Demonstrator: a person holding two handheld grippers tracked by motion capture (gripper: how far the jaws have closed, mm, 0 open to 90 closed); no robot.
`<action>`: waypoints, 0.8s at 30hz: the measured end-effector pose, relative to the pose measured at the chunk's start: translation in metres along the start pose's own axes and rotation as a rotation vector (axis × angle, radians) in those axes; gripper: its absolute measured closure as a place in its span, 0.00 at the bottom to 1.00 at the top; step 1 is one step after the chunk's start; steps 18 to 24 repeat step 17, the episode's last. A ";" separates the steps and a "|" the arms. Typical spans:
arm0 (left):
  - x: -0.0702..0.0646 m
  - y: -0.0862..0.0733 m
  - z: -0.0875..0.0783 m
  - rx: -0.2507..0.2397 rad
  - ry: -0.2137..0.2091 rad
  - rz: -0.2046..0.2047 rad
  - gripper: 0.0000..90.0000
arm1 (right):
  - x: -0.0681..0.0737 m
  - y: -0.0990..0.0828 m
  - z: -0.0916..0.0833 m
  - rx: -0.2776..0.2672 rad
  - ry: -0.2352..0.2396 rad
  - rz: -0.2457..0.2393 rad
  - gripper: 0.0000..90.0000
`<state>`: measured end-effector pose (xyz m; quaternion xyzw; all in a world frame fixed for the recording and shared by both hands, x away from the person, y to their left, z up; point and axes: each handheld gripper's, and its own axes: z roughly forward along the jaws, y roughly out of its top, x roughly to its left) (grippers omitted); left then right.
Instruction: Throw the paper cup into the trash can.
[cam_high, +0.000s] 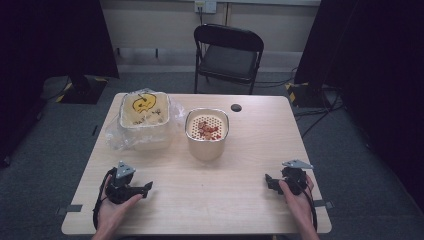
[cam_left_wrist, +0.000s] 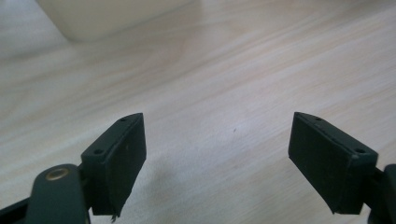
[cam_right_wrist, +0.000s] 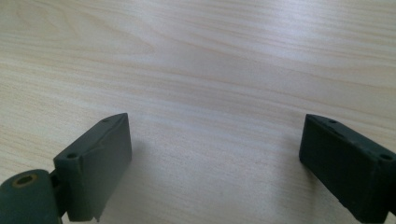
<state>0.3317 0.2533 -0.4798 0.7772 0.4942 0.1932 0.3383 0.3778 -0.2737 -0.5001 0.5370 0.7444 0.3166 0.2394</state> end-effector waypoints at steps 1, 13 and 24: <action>0.000 0.000 0.000 0.000 0.000 0.000 0.20 | 0.000 0.000 0.000 0.000 0.000 0.000 0.09; 0.009 -0.017 0.015 -0.013 0.027 0.008 0.06 | 0.000 0.000 0.000 0.000 0.001 -0.001 0.09; 0.009 -0.017 0.015 -0.013 0.028 0.008 0.06 | 0.000 0.000 0.000 0.000 0.000 0.000 0.09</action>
